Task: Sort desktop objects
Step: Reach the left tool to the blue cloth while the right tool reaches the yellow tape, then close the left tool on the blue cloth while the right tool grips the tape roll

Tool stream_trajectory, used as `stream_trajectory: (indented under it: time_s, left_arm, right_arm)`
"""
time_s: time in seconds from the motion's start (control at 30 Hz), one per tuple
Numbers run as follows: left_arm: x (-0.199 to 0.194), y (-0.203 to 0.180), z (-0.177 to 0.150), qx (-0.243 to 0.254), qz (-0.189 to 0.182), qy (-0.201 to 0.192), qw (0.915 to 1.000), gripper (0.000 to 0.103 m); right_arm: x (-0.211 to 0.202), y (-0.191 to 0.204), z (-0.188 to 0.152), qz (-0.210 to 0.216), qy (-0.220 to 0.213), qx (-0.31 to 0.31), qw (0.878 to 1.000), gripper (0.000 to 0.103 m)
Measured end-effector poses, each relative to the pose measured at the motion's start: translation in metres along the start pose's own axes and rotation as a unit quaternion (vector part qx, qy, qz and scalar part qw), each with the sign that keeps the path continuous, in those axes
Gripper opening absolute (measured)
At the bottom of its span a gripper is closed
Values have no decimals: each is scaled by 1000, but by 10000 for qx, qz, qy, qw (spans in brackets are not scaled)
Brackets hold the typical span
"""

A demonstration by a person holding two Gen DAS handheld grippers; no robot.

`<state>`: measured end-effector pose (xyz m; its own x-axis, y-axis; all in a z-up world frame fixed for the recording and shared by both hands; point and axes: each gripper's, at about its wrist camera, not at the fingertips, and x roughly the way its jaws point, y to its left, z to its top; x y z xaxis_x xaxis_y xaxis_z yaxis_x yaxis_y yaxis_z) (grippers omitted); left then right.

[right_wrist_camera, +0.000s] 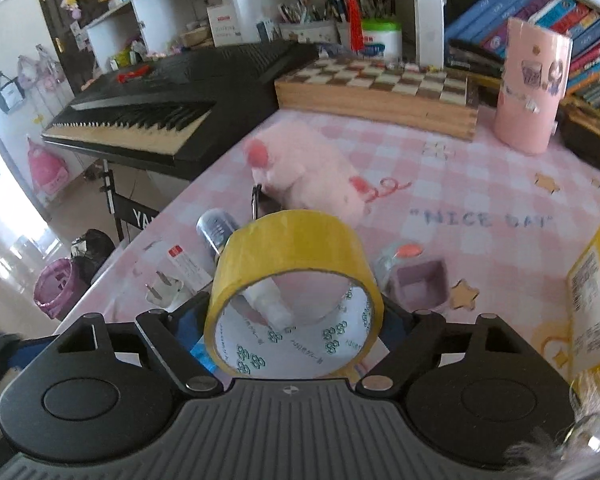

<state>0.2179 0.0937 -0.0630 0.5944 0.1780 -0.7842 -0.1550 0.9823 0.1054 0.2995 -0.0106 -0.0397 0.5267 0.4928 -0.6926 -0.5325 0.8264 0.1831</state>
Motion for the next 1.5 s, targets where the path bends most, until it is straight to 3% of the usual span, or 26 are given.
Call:
stream_trajectory:
  time_s: [0.07,0.13,0.17,0.33,0.47,0.67,0.83,1.03,1.5]
  left_arm:
    - [7,-4,4,27,-180,27,9998,73]
    - [20,-8,7,-5,-295,218,9993,61]
    - [25,-9,9,-44,-307,321,9990,49]
    - [29,-14,12,33,-487,249,9985,27]
    - [19,-14,11,86,-632,141,9979,26]
    - [-23,-2,9,-63,-680,-440,9967,26]
    - [-59,17,7,-299,-821,-770,9932,26]
    - [-98,26,-6,-236,-1067,-1052,9884,26]
    - [-153,29,-81,184,-1416,-1123,9834,26]
  right_arm:
    - [-11,-6,2,-48,-137,3,9999,83]
    - [-22,-11,3,-109,-285,-2,9995,82]
    - [-26,-13,4,-143,-347,4,9993,82]
    - [-42,-21,2,-333,-377,174,9986,82]
    - [-50,-22,-4,-471,-393,304,9977,82]
    - [-66,-15,-13,-673,-420,369,9962,82]
    - [-85,-4,-26,-744,-475,417,9952,83]
    - [-115,12,-44,-809,-472,490,9944,83]
    - [-174,65,-121,-1063,-461,862,9895,83]
